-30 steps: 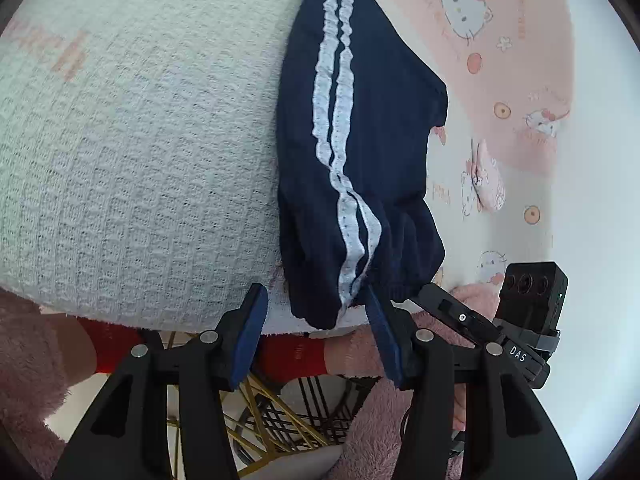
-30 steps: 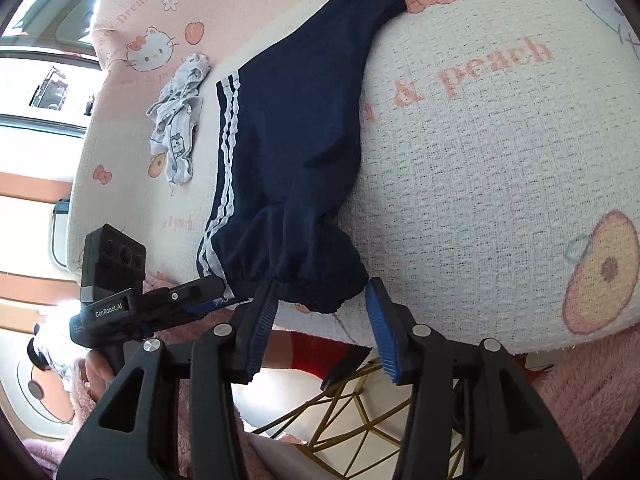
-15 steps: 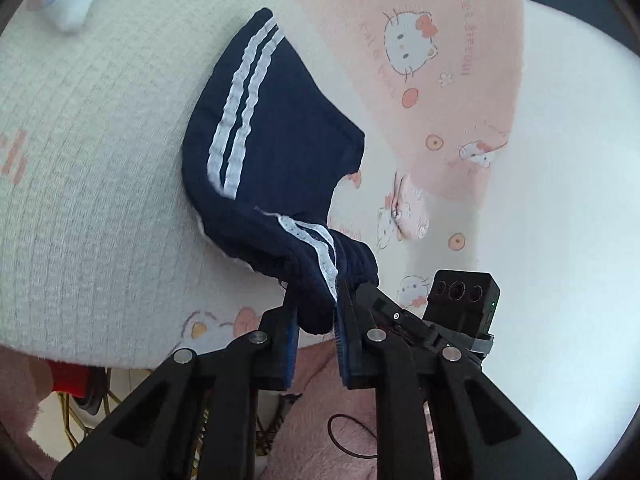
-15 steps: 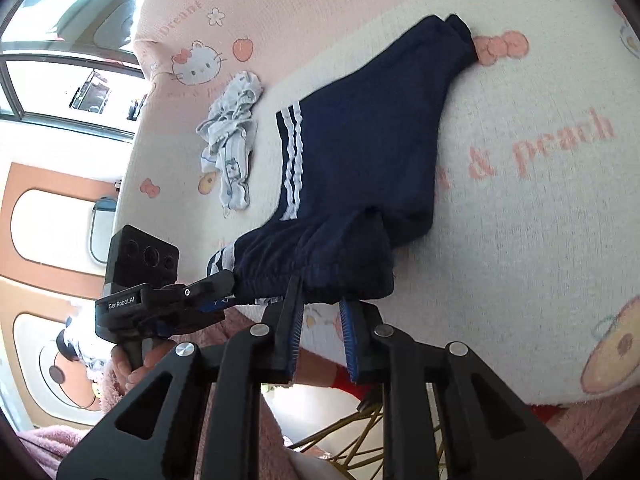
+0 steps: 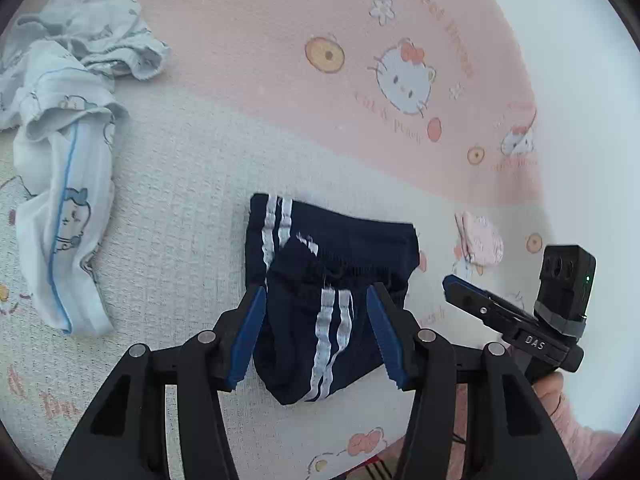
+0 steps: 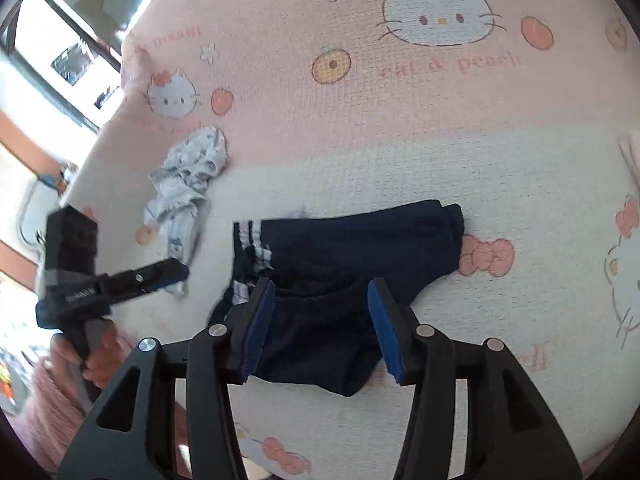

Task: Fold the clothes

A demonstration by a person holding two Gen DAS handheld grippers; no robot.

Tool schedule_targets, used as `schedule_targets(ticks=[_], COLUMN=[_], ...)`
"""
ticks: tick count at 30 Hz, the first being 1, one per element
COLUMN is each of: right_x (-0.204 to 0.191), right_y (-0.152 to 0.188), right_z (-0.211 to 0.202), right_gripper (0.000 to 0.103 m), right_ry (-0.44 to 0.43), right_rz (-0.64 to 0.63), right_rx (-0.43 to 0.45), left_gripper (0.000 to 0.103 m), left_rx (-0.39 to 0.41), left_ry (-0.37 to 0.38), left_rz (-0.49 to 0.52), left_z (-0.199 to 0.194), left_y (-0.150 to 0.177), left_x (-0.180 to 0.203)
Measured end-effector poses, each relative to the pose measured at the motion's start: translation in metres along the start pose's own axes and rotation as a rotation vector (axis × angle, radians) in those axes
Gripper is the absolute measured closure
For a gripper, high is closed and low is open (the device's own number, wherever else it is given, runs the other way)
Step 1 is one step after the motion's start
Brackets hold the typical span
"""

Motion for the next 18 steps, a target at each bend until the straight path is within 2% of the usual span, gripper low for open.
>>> schedule_targets(ticks=[3,6,8,9,10,11,13,17,18], right_x=[-0.006,-0.008,-0.01,-0.009,-0.009,-0.01,-0.011,-0.011,-0.008], right_y=[0.011,0.019,0.021,0.022,0.021,0.017,0.008,-0.017,-0.021], right_z=[0.022,0.035,0.046,0.047,0.047,0.043,0.031,0.006,0.013], right_gripper=[0.053,0.053,0.053,0.058,0.069,0.089,0.092,0.093,0.093], right_ry=[-0.002,-0.029,-0.032,-0.03,-0.026,-0.031,-0.039,-0.025,-0.023], right_rz=[-0.079,-0.092,-0.094,-0.097,-0.101,-0.104,-0.111,-0.128,-0.116], right_rx=[-0.092,-0.124,-0.149,-0.151,-0.14,-0.115,-0.049,0.093,0.075], left_gripper=[0.048,0.048,0.073,0.095,0.095,0.096,0.096,0.097,0.097], left_rx=[-0.058,-0.082,-0.088,-0.087,-0.079,-0.054,0.01,0.06,0.071], left_ry=[-0.035,-0.053,-0.099,-0.124,-0.124,-0.107,-0.065,-0.062,-0.063], left_rz=[0.07,0.138,0.19,0.201,0.201,0.203,0.208,0.18,0.173], left_z=[0.015,0.021,0.028,0.032,0.031,0.025,0.008,0.004,0.004], left_y=[0.011,0.018,0.019,0.017,0.014,0.01,0.001,-0.023,-0.029], left_x=[0.004,0.014,0.017,0.018,0.017,0.019,0.027,0.023,0.022])
Point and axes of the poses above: each gripper's, at about its wrist camera, not at the fingertips, and z roughly the way its jaws point, x to its right, y to its underside, the point moved 3 cm from there along z, roughly the way its jaws point, and after that the axes turned 8 degrees about -z, right-handed, at the moved point
